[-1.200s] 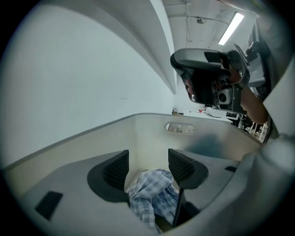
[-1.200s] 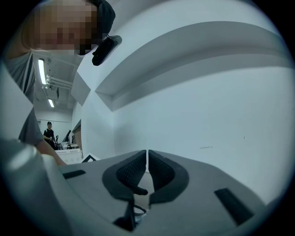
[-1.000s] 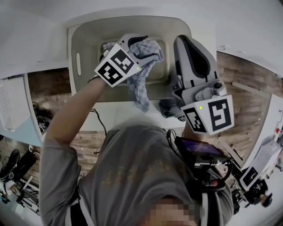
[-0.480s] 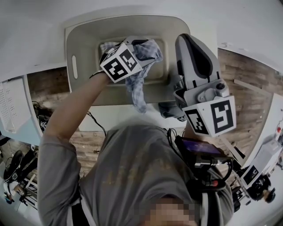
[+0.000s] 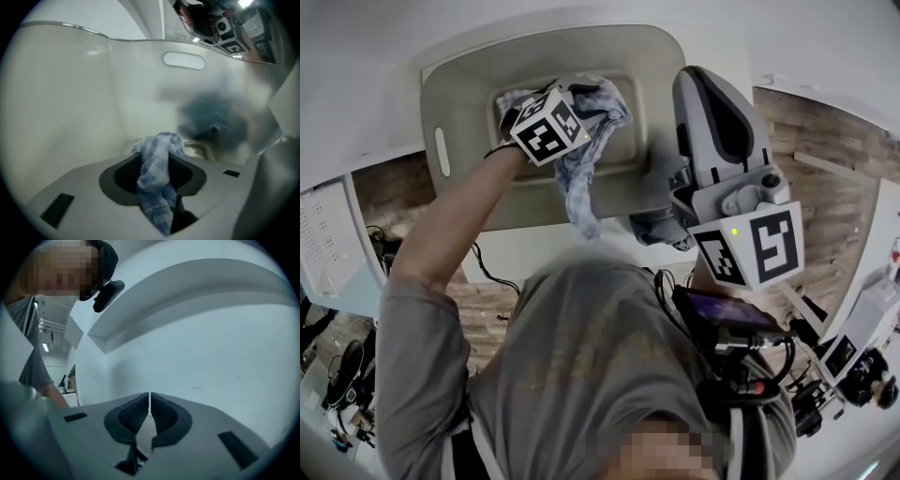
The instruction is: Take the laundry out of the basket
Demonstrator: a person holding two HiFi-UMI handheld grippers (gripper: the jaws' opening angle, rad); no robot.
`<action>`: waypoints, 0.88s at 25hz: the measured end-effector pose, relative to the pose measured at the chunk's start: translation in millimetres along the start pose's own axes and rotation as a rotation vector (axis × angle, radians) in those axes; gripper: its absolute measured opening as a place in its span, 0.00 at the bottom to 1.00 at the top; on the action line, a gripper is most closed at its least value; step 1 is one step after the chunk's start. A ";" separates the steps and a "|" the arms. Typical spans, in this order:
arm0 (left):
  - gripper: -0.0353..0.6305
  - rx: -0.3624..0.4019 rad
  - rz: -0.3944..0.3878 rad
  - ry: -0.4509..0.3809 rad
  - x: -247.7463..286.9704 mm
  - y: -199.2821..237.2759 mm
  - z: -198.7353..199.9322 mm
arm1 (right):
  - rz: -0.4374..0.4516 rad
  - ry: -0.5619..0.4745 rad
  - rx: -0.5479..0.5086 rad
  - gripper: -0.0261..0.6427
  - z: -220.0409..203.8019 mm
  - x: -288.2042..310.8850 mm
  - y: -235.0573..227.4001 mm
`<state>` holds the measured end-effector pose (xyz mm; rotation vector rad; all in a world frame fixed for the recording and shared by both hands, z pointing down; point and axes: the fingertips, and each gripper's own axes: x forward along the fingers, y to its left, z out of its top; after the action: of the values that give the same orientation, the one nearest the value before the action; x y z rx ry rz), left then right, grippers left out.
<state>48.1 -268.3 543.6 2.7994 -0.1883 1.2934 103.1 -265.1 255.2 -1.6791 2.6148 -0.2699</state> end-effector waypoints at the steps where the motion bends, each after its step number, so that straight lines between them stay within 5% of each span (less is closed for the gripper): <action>1: 0.25 0.001 0.014 0.003 0.5 2.5 -1.6 | -0.006 -0.002 -0.001 0.07 -0.2 -1.9 -1.1; 5: 0.12 -0.001 0.027 0.014 2.2 7.9 -5.6 | -0.022 -0.004 -0.003 0.07 -1.1 -9.0 -4.5; 15: 0.10 0.000 0.070 -0.017 -19.4 19.1 20.9 | -0.048 -0.036 -0.001 0.07 7.9 -32.0 -10.8; 22: 0.10 -0.034 0.203 -0.112 -74.0 32.4 50.2 | -0.004 -0.081 0.005 0.07 14.4 -46.5 7.6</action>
<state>34.2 -298.7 454.6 2.8866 -0.5070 1.1557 117.4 -221.9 236.3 -1.6573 2.5509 -0.2034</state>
